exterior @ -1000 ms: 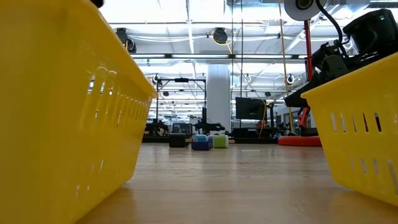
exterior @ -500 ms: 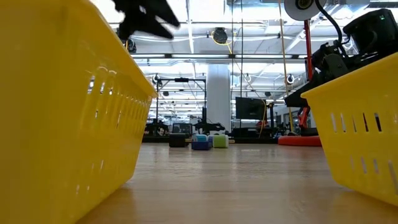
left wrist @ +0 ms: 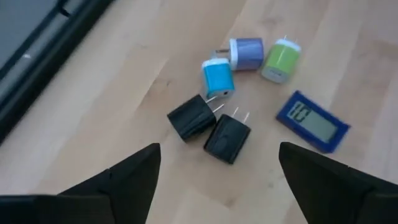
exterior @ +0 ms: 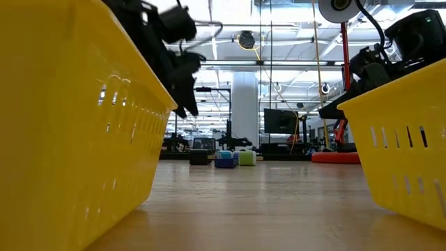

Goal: Pick & Place Office items
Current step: Put the bottom black adapter into the left yellow bin

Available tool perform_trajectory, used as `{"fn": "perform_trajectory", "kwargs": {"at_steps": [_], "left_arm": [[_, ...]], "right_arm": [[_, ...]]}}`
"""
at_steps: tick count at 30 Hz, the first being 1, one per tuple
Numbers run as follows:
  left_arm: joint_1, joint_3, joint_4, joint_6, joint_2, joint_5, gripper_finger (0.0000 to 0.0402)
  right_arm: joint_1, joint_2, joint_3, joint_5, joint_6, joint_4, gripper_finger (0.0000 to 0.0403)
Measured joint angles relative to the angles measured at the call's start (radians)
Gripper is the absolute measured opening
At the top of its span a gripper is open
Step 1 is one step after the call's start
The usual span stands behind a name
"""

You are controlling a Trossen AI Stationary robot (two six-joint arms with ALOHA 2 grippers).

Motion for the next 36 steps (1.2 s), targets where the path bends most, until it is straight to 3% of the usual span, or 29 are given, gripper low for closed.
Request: {"fn": "perform_trajectory", "kwargs": {"at_steps": [6, 13, 21, 36], "left_arm": [[0.045, 0.000, 0.095, 0.156, 0.129, 0.079, 0.0324], [0.038, 0.000, 0.123, 0.290, 0.222, 0.088, 0.0310], [0.005, -0.001, 0.172, 0.305, 0.262, 0.089, 0.0312], [-0.033, -0.001, 0.201, 0.286, 0.262, 0.088, 0.0274]], "right_arm": [[-0.008, 0.000, 0.000, 0.044, -0.051, 0.000, 0.0089], [-0.023, 0.000, 0.000, 0.042, -0.053, -0.010, 0.0089], [-0.023, 0.000, 0.000, 0.043, -0.080, -0.009, 0.0089], [-0.113, 0.000, 0.000, 0.040, -0.058, 0.009, 0.0089]]}}
